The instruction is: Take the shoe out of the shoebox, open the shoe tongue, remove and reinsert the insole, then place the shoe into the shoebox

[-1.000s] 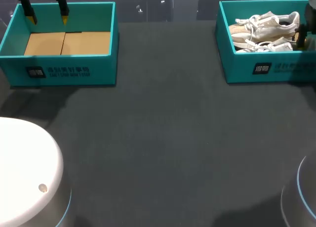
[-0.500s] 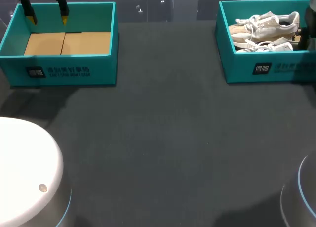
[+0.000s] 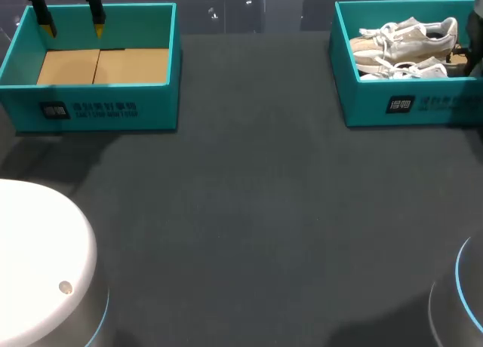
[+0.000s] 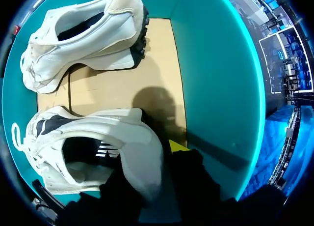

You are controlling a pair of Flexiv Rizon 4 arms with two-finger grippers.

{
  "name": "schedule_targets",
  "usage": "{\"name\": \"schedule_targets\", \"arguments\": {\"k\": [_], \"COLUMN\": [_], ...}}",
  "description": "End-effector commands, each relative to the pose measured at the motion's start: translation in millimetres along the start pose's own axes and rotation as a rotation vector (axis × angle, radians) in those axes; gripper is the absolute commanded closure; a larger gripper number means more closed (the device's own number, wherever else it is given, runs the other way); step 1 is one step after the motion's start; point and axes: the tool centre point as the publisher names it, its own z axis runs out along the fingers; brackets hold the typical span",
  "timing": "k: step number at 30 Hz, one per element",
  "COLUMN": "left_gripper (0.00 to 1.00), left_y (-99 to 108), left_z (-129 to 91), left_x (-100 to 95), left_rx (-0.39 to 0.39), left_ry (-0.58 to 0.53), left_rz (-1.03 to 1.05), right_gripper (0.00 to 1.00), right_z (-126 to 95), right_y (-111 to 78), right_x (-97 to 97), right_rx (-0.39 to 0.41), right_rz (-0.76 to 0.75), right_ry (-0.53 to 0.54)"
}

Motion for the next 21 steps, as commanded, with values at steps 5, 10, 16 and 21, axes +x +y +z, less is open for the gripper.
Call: {"name": "schedule_targets", "arguments": {"k": [5,10,16,21], "left_gripper": [0.00,0.00,0.00,0.00], "left_y": [0.0,0.0,0.0,0.0], "left_z": [0.1,0.1,0.1,0.1], "left_x": [0.0,0.0,0.0,0.0], "left_rx": [0.000,0.000,0.000,0.000], "left_ry": [0.000,0.000,0.000,0.000], "left_rz": [0.000,0.000,0.000,0.000], "right_gripper": [1.00,1.00,1.00,1.00], "right_z": [-8.5,-8.9,-9.9,-13.2], "right_y": [-0.3,0.1,0.4,2.9], "right_x": [-0.3,-2.7,-4.8,-5.2], "right_rx": [-0.013,-0.015,-0.001,-0.002], "right_rz": [0.000,0.005,0.028,0.036], "right_ry": [0.016,0.012,0.017,0.013]}}
